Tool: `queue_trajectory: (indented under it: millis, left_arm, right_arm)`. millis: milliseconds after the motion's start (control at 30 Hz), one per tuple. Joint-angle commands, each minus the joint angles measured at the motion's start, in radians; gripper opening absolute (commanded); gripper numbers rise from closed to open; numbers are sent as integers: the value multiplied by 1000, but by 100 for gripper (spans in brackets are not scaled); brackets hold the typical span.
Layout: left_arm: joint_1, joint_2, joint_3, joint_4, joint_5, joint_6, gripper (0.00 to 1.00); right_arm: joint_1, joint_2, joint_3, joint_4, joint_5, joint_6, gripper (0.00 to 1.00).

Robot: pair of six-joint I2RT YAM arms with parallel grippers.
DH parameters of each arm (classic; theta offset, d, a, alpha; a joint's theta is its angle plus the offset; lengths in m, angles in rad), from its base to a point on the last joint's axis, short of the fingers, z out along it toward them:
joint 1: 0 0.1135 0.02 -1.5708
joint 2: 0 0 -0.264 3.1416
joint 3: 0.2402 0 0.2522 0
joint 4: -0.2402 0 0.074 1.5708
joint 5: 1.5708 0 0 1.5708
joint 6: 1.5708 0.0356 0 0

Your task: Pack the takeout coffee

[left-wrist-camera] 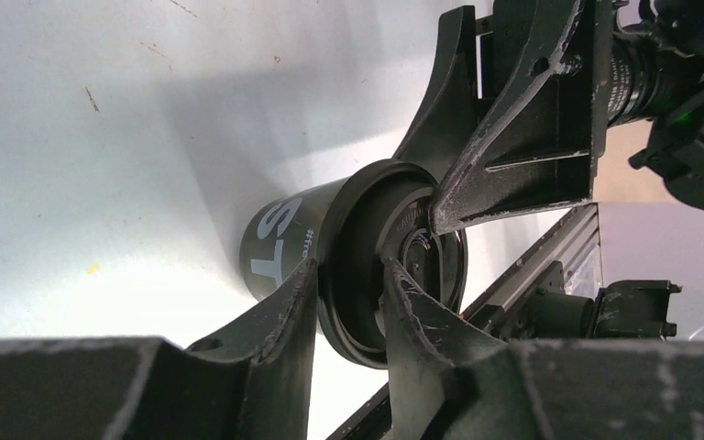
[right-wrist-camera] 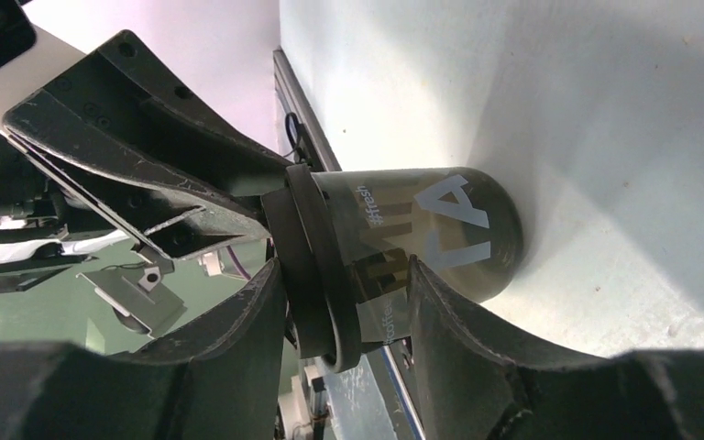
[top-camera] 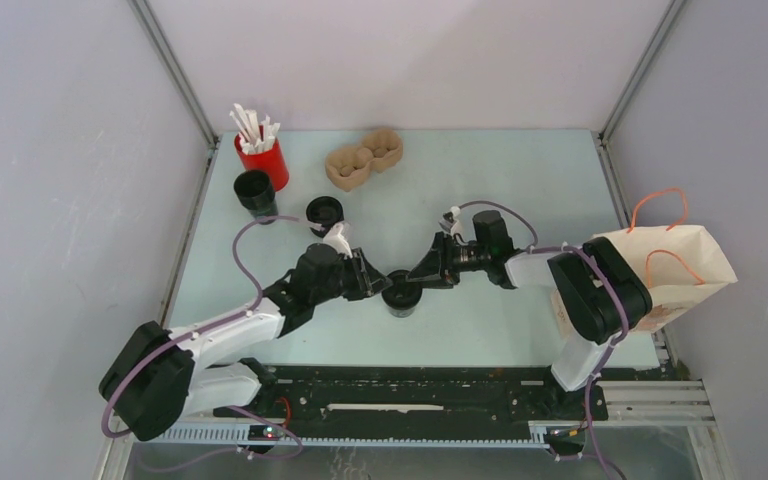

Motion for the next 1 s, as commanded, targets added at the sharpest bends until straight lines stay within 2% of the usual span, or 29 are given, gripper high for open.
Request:
queue_trajectory:
  millis: [0, 100, 200, 300, 367, 467, 833, 967]
  left_arm:
    - [-20, 50, -67, -134, -23, 30, 34]
    - [-27, 57, -71, -124, -22, 21, 34]
    - [-29, 42, -67, -136, -25, 25, 34]
    - [-29, 13, -36, -174, -34, 41, 34]
    - [-29, -5, -15, -211, -41, 49, 34]
    - [-29, -13, -4, -228, -44, 56, 35]
    - [-29, 5, 39, -253, -41, 79, 37]
    - [-30, 16, 24, -235, -41, 72, 37]
  right_arm:
    - [4, 111, -107, 8, 189, 10, 48]
    - [8, 86, -104, -7, 200, 14, 47]
    - [11, 8, -68, -121, 225, -40, 51]
    - [11, -46, -5, -200, 187, -74, 61]
    - [20, -74, 25, -240, 184, -100, 71]
    - [35, -94, 56, -290, 195, -129, 78]
    - [67, -76, 79, -259, 161, -103, 84]
    - [68, -58, 75, -283, 196, -126, 81]
